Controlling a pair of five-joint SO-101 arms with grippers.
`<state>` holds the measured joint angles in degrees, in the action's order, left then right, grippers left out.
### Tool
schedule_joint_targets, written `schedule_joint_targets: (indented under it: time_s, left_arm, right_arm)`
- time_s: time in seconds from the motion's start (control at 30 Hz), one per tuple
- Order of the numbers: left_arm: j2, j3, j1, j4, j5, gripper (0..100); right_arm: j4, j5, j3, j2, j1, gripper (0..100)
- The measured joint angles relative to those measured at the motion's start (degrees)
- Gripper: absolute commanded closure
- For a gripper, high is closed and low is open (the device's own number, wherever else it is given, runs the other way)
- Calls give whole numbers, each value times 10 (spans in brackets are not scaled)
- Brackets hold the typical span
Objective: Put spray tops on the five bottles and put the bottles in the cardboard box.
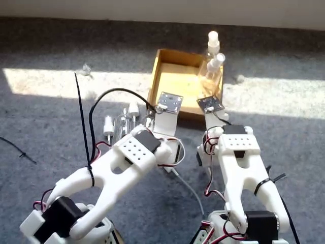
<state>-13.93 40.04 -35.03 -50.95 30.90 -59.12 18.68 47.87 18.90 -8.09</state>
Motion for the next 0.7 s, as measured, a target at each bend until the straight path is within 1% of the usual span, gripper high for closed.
schedule_joint_targets:
  time_s: [0.13, 0.37, 0.57, 0.7]
  left_arm:
    - [0, 2, -24, 6, 12, 832]
    - [2, 2, -23, 6, 12, 832]
    - [66, 1, 12, 6, 12, 832]
    - [108, -22, 39, -1, 14, 832]
  right_arm:
    - [0, 0, 0, 0, 0, 981]
    - [0, 0, 0, 0, 0, 981]
    - [0, 0, 0, 0, 0, 981]
    - [0, 0, 0, 0, 0, 981]
